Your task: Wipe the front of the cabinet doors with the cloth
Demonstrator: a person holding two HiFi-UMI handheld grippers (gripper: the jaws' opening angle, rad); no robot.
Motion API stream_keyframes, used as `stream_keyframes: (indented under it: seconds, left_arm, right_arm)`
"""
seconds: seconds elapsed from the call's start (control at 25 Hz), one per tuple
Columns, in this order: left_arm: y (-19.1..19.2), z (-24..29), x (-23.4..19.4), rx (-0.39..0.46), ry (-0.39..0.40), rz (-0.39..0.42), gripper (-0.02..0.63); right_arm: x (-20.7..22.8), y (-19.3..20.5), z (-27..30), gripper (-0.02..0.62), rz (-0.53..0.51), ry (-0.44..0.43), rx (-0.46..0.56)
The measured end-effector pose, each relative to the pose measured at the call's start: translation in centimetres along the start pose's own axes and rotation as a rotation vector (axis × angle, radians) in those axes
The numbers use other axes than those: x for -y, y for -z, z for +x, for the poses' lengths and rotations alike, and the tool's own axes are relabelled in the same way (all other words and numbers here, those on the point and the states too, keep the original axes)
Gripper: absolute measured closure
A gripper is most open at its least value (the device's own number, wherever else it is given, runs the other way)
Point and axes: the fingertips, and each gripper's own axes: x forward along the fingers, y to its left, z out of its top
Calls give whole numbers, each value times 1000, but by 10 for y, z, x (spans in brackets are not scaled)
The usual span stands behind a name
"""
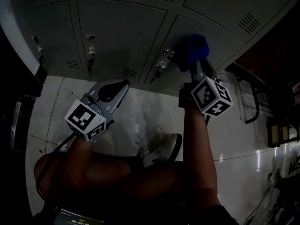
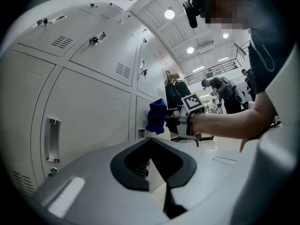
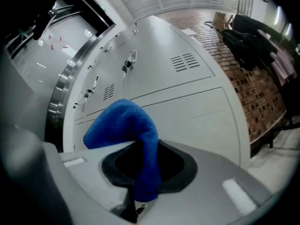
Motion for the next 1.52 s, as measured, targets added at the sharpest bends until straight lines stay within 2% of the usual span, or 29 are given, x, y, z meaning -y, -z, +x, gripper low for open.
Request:
stream_keyframes:
  seconds: [0.2,0.44,0.84,1.04,1.2,1.52]
  left_arm:
    - [0,0,2,-1,6,3,601]
    - [0,0,3,-2,7,2,601]
    - [1,0,2,-4,7,1,600]
    - [1,0,3,-7,9,2,601]
    - [1,0,3,-5,9,2,601]
    - [1,-1,3,-4,13,0,601]
  right_arm:
    - [-46,45,16,529,-45,-102,-95]
    - [-61,84,32,529,-63,-152,-179]
    - [-49,99,40,529,-99,-132,-216]
    - [-25,102,33,529,-68,-76,-229]
    - [-14,100,29,529,-38,-73,-233]
    - [21,96,17,529,3,-4,-234]
